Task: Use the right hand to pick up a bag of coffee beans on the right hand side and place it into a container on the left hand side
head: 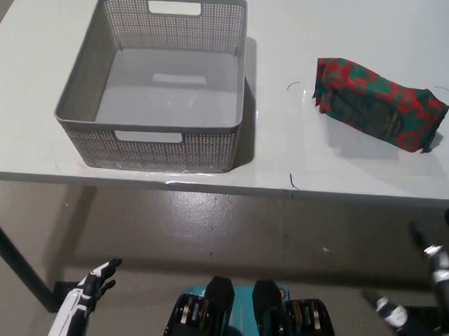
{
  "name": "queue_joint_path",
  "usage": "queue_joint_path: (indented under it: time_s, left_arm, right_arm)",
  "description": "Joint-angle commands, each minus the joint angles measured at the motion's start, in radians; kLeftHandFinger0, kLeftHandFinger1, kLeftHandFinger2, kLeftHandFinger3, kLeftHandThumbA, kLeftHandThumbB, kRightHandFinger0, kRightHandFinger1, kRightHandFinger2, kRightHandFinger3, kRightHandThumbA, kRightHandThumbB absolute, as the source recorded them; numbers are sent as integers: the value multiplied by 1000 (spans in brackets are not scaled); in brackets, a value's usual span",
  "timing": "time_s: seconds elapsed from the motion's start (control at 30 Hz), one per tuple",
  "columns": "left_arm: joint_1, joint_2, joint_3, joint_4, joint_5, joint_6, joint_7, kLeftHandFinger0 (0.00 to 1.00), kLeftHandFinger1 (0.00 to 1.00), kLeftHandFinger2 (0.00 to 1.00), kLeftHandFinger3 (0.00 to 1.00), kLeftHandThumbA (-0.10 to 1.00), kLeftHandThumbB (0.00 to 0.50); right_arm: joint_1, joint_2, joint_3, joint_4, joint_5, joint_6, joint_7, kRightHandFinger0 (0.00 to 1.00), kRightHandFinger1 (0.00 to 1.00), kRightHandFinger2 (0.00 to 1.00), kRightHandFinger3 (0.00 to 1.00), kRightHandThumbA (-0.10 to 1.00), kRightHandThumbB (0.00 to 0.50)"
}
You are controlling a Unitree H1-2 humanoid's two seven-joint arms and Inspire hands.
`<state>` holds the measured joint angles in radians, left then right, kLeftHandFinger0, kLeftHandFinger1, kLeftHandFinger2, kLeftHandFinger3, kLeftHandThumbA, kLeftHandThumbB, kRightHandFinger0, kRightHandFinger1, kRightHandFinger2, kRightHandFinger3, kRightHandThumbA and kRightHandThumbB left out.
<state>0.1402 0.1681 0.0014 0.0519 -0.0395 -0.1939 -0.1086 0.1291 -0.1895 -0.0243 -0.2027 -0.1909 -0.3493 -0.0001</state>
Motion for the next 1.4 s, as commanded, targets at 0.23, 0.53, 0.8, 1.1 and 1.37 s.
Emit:
queue_joint_path:
  time_s: [0.23, 0.53, 0.8, 1.1, 1.37]
  left_arm:
    - [-6, 23, 13, -34, -19, -37, -19, 1000, 1000, 1000, 1000, 1000, 281]
    - [-25, 33, 12, -17, -12, -42, -22, 1000, 1000, 1000, 1000, 1000, 285]
    - [-32, 37, 17, -15, -17, -42, -25, 1000, 1000, 1000, 1000, 1000, 289]
    - [-27, 30, 12, -7, -17, -35, -25, 1000, 1000, 1000, 1000, 1000, 289]
    - [-23, 20, 3, 7, -18, -49, -29, 1000, 1000, 1000, 1000, 1000, 293]
  right_arm:
    - [-248, -233, -51, -201, 16, 231, 132, 1000, 1000, 1000, 1000, 905, 398]
    - [-651, -450, 4, -78, -120, 442, 280, 1000, 1000, 1000, 1000, 1000, 443]
    - [-974, -490, 133, 200, -124, 504, 392, 1000, 1000, 1000, 1000, 915, 459]
    - [-1229, -458, 289, 540, -214, 466, 439, 1000, 1000, 1000, 1000, 840, 500]
    - [-1390, -400, 400, 882, -254, 407, 443, 1000, 1000, 1000, 1000, 925, 500]
